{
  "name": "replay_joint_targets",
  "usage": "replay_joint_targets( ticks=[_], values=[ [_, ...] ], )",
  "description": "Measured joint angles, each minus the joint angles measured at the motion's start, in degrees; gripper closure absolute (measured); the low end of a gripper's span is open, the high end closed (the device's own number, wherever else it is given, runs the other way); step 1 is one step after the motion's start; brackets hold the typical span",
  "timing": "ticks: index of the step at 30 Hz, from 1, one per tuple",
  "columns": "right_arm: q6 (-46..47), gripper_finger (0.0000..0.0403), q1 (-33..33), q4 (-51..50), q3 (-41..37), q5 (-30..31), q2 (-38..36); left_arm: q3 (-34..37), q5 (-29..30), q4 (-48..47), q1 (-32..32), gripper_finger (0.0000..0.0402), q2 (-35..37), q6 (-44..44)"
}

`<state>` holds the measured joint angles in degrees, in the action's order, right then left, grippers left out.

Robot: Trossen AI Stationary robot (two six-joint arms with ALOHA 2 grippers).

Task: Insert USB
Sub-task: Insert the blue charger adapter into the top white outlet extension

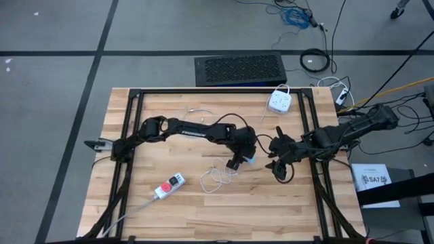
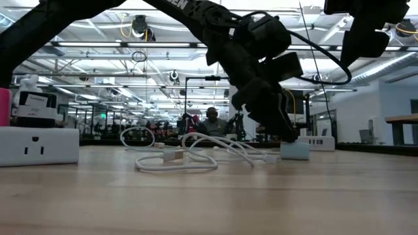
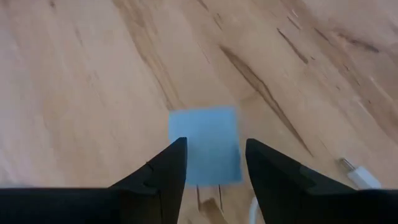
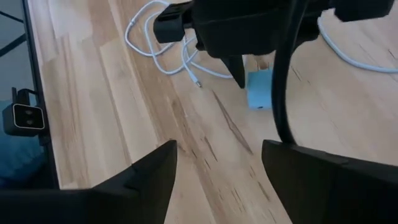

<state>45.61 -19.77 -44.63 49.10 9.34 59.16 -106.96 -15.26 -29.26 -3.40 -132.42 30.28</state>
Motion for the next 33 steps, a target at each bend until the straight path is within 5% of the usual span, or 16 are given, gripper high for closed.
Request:
replay_joint_targets(
  ticks=[14,25,33],
  values=[
    [0.05,0.0174,-1.36,0.30,0.00,-0.11,0.00,-1.68,4.97,0.30,0.81,0.0225,0.44,-1.65],
    [-0.22,0.0174,-1.36,0.84,0.00,-0.09,0.00,-1.70,4.34,-0.20,0.81,0.0132,0.32,-0.96],
    [-0.85,0.0174,-1.36,1.16,0.00,-0.09,0.00,-1.77,4.25,-1.10,0.81,0.0118,-1.78,-1.49]
  ],
)
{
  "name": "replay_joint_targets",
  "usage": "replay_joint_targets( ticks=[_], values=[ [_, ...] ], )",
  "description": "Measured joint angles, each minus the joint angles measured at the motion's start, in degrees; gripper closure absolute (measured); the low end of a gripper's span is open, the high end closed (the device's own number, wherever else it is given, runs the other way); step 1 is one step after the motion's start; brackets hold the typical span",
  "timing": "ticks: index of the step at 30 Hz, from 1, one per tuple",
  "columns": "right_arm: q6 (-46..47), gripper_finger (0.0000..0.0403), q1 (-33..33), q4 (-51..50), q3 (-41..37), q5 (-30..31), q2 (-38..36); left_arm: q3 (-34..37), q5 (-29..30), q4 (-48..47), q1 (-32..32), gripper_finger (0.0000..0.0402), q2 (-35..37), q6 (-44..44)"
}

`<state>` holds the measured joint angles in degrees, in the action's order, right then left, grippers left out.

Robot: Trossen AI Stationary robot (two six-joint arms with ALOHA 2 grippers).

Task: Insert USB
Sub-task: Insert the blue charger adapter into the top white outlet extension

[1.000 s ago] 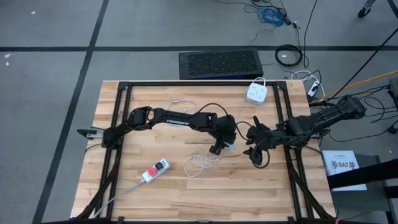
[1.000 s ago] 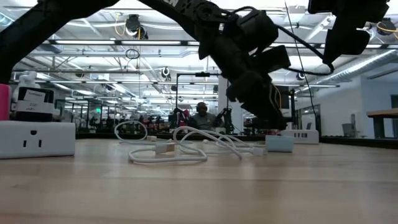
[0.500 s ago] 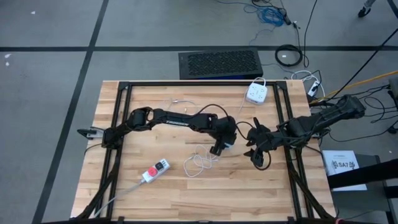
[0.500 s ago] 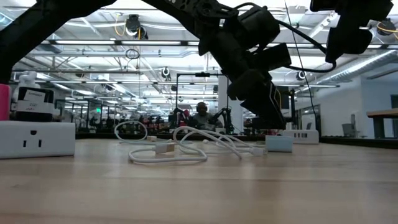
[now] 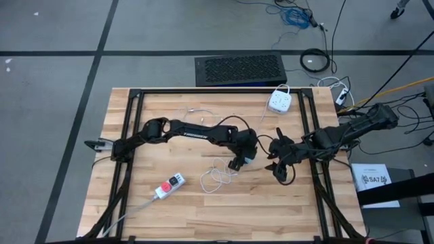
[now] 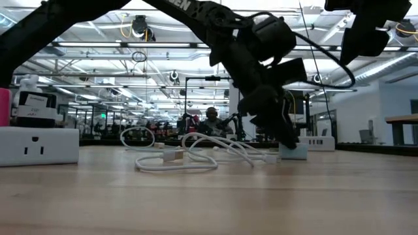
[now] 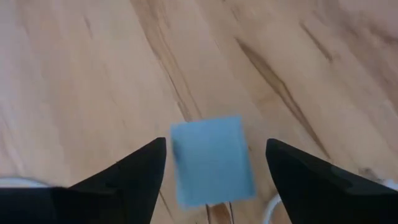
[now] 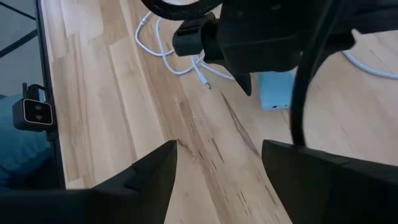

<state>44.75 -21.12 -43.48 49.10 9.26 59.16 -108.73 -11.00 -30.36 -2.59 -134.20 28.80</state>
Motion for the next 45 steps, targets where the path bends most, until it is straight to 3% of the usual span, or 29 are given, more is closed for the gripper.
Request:
replay_joint_targets(
  ticks=[9,14,16,23,32,37,41,45],
  values=[
    [-0.22,0.0174,0.00,0.08,-0.02,0.04,0.00,-0.02,-0.33,1.90,0.24,0.0123,-2.24,-3.14],
    [-0.20,0.0178,0.00,0.02,-0.02,1.79,-0.02,-0.02,0.63,4.54,1.10,0.0178,-2.33,-6.20],
    [-0.17,0.0186,0.00,-0.03,-0.02,3.03,0.00,-0.02,0.74,5.74,1.38,0.0210,-2.22,-7.25],
    [0.07,0.0236,0.00,-0.09,-0.02,8.74,0.00,0.02,0.76,5.61,1.27,0.0212,-0.88,-8.37],
    [5.75,0.0290,0.24,-3.30,-0.02,24.24,-2.10,1.96,-12.80,12.36,-6.24,0.0212,8.85,-16.20],
    [5.49,0.0317,1.69,-3.22,-0.02,35.49,-5.62,12.71,-15.64,24.61,-9.83,0.0212,14.57,-20.57],
    [5.21,0.0349,8.47,-5.93,-0.02,40.38,-6.59,27.88,-15.82,48.24,-11.21,0.0212,20.80,-26.24],
    [4.07,0.0387,21.20,-9.59,-0.02,40.48,-6.07,43.57,-15.25,76.72,-11.96,0.0212,24.67,-34.04]
  ],
)
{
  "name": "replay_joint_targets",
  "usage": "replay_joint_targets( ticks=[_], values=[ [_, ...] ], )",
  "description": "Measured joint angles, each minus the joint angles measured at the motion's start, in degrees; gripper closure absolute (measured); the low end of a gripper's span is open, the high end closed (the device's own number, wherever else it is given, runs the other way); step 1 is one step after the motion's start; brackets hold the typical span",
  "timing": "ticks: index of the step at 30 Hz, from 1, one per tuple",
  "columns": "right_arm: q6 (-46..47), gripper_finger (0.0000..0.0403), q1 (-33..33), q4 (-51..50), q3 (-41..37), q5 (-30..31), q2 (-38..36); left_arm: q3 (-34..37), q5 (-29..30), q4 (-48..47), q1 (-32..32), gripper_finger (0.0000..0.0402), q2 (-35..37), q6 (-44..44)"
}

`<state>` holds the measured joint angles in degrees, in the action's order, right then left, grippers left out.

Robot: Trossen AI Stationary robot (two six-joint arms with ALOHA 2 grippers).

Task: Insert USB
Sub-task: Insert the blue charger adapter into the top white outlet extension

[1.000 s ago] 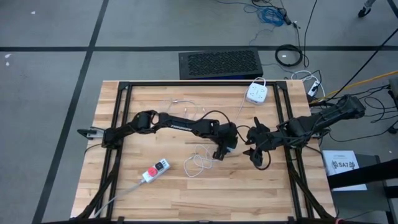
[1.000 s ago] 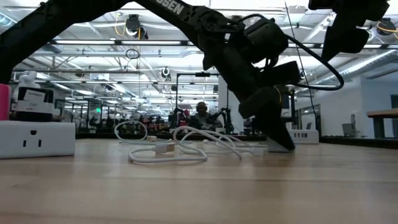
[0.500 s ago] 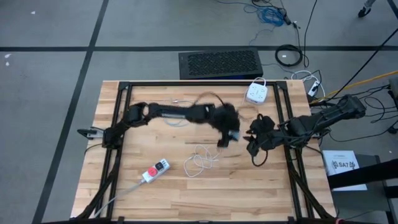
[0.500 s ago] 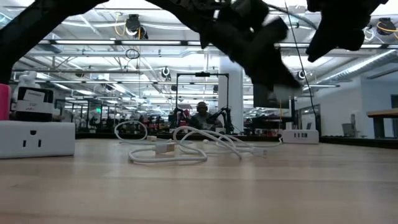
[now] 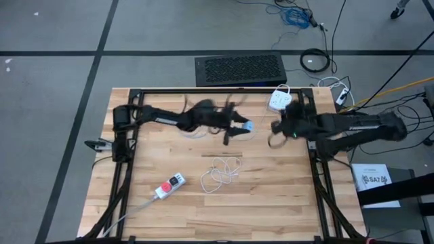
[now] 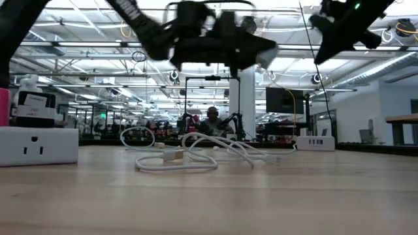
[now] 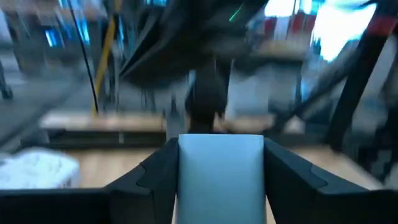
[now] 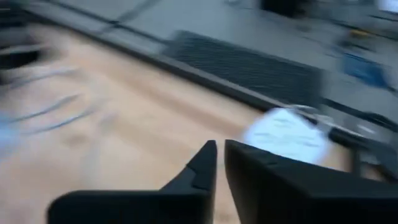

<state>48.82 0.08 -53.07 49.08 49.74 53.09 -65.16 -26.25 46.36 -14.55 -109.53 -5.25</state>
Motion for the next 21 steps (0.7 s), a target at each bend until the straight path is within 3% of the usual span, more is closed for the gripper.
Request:
replay_joint_targets(
  ticks=[3,6,13,21],
  values=[
    [-2.85,0.0399,11.00,0.56,0.00,-0.40,1.17,7.20,2.33,16.54,-0.06,0.0212,0.28,-5.80],
    [-7.36,0.0401,21.43,3.26,-0.08,-4.03,3.69,10.90,3.98,22.80,0.01,0.0212,0.24,-7.84],
    [-19.87,0.0403,39.03,19.01,-4.50,-19.81,13.05,12.41,4.46,26.62,0.54,0.0212,0.58,-7.80],
    [-26.39,0.0403,49.81,26.77,-8.08,-27.79,23.78,15.99,6.50,26.35,-0.54,0.0212,5.09,-5.13]
  ],
)
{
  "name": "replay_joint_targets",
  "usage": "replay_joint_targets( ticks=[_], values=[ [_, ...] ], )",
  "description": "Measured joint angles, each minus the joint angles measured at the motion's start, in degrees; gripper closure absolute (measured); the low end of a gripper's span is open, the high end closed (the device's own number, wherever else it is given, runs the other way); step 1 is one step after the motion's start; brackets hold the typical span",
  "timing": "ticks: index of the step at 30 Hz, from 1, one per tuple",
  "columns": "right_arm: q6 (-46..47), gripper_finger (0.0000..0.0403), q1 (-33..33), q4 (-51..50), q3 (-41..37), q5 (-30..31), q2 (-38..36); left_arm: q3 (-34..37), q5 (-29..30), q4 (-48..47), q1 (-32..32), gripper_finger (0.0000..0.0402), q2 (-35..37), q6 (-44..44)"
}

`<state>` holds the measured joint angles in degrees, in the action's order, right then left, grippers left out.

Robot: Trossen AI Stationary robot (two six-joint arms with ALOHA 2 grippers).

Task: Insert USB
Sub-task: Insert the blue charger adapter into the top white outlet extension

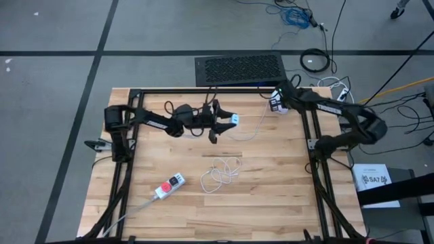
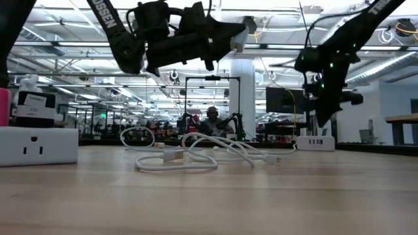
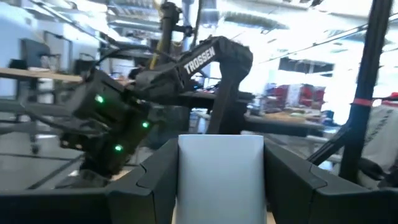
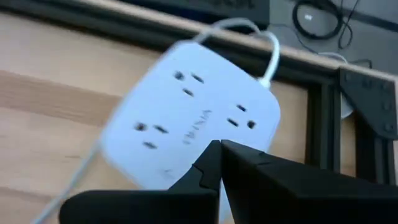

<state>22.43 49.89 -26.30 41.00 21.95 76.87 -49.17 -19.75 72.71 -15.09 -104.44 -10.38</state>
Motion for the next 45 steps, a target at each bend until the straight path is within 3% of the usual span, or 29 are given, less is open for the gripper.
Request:
replay_joint_targets(
  ticks=[5,9,18,27,32,38,45],
  values=[
    [-1.11,0.0403,1.44,4.93,-2.20,-2.71,4.02,3.29,1.66,0.42,-0.04,0.0212,1.77,1.76],
    [-1.08,0.0403,-1.56,7.00,-3.44,-5.34,5.30,4.10,2.26,0.11,-0.30,0.0212,1.76,1.96],
    [1.68,0.0403,-19.01,5.01,-3.52,-15.26,4.60,4.35,2.28,-0.63,-0.66,0.0212,1.76,2.13],
    [10.98,0.0403,-37.79,5.16,-3.52,-17.90,4.63,4.62,1.88,-9.00,2.36,0.0212,1.06,5.92],
    [16.29,0.0403,-44.67,5.15,-3.66,-18.03,4.09,5.81,2.07,0.23,5.37,0.0212,-3.84,6.17],
    [20.30,0.0403,-49.59,4.45,-3.85,-18.02,3.13,7.44,2.72,15.11,6.62,0.0212,-12.39,0.66],
    [22.90,0.0403,-52.31,4.18,-3.94,-17.97,2.90,1.65,4.57,16.46,9.44,0.0212,-20.55,-2.59]
  ],
)
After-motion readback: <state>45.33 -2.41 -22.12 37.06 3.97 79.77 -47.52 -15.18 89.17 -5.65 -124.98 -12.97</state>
